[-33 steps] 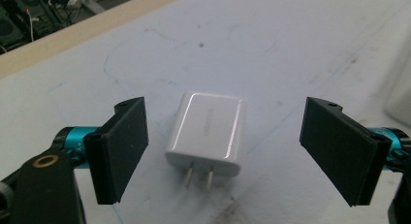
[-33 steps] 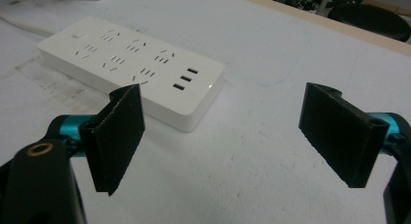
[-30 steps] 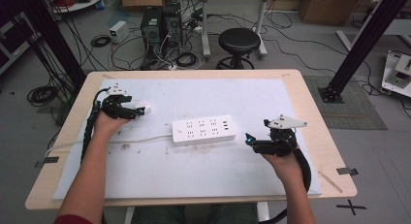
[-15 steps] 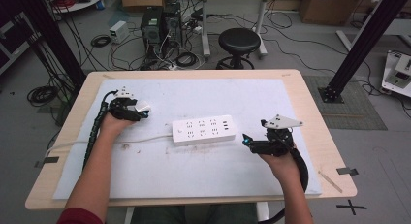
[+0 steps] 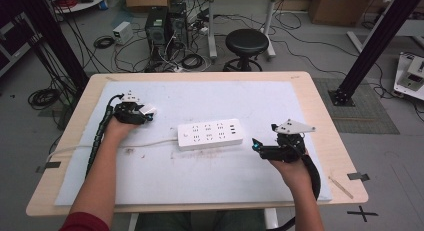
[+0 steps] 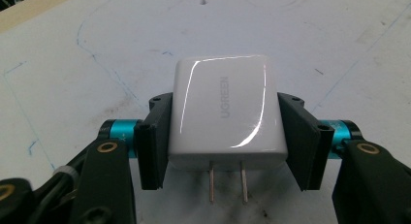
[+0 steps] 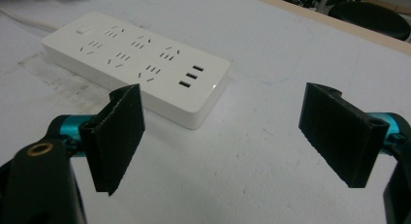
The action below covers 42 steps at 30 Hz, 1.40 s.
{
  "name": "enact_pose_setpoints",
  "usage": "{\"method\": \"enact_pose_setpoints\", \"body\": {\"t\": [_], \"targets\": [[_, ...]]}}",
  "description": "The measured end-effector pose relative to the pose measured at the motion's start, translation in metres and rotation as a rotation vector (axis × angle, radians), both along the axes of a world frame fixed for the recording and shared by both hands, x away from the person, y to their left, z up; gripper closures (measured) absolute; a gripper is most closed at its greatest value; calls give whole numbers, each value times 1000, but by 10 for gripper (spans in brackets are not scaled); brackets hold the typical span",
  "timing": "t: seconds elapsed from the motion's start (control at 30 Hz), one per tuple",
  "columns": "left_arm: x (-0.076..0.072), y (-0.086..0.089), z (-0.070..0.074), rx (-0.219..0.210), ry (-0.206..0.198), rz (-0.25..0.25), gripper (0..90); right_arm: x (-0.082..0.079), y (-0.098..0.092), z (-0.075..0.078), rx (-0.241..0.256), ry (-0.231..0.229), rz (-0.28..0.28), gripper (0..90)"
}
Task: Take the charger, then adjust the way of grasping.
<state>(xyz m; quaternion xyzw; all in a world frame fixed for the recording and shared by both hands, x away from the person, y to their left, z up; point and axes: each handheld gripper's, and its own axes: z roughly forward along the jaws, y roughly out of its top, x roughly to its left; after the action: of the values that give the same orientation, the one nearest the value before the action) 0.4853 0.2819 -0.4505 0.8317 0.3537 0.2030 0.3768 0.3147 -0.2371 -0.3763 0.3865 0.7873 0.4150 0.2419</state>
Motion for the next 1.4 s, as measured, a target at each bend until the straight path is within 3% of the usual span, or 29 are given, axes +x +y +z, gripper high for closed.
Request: {"method": "enact_pose_setpoints", "body": {"t": [0.2, 0.33, 0.57, 0.63, 0.77, 1.03, 1.2, 1.4], "targets": [[-8, 2, 12, 12, -17, -18, 425, -1, 0, 1, 9, 8, 9, 168], [-25, 0, 32, -6, -66, -56, 424, -2, 0, 4, 17, 5, 19, 168], [-74, -11, 71, -66, -146, -137, 424, -9, 3, 6, 29, 9, 70, 168], [-90, -16, 80, -66, -168, -168, 424, -11, 2, 6, 36, 11, 86, 168], [-119, -26, 93, -104, -207, -225, 424, -14, 0, 5, 45, 26, 104, 168], [-156, -45, 96, -138, -224, -331, 424, -16, 0, 3, 60, 27, 119, 168], [-165, -53, 93, -140, -225, -362, 424, -16, 1, 3, 62, 33, 119, 168], [-176, -69, 94, -115, -241, -437, 424, -20, 3, 4, 81, 47, 137, 168]]}}
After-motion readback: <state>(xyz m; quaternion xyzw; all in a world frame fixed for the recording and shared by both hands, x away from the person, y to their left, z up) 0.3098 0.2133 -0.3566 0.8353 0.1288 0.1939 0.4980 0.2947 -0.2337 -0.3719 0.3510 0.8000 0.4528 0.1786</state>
